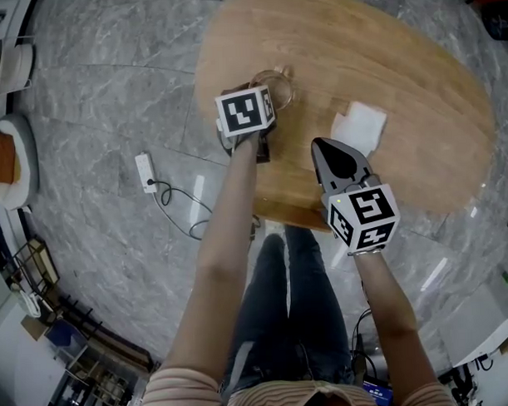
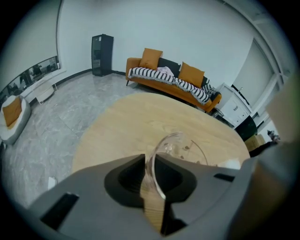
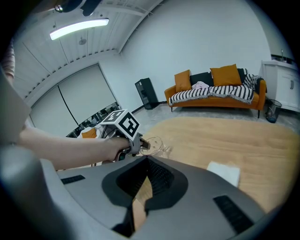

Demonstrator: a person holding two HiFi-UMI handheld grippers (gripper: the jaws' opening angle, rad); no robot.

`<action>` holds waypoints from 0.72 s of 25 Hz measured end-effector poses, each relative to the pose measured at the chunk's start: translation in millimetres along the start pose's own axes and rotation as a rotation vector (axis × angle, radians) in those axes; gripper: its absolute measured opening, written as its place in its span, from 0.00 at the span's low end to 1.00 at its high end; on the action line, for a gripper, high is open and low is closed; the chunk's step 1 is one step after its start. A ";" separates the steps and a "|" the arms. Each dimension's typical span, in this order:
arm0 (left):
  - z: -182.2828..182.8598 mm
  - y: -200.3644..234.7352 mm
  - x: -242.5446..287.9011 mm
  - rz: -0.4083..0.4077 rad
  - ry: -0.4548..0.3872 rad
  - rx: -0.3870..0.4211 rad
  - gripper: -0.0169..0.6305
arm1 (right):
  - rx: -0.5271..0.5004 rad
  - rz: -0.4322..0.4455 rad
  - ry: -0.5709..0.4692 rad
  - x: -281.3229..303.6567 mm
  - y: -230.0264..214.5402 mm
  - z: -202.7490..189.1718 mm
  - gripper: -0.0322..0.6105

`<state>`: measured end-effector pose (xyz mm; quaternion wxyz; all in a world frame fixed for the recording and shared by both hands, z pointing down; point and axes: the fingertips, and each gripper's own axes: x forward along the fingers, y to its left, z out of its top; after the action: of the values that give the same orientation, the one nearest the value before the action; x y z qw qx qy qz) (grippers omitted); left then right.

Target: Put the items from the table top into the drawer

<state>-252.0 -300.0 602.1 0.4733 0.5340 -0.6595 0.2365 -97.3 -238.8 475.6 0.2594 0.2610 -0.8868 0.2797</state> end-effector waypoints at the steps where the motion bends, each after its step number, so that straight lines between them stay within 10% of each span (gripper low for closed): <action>1: 0.1 0.3 0.3 0.010 0.000 0.014 0.11 | 0.001 -0.001 0.000 0.2 -0.6 -0.3 0.06; 18: 8.6 10.9 -86.2 -0.010 -0.191 0.040 0.08 | -0.013 -0.044 -0.021 -19.4 18.4 1.9 0.06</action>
<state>-266.9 -262.2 524.8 0.3989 0.5667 -0.6940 0.1952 -94.9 -220.8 455.9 0.2577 0.2817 -0.8853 0.2655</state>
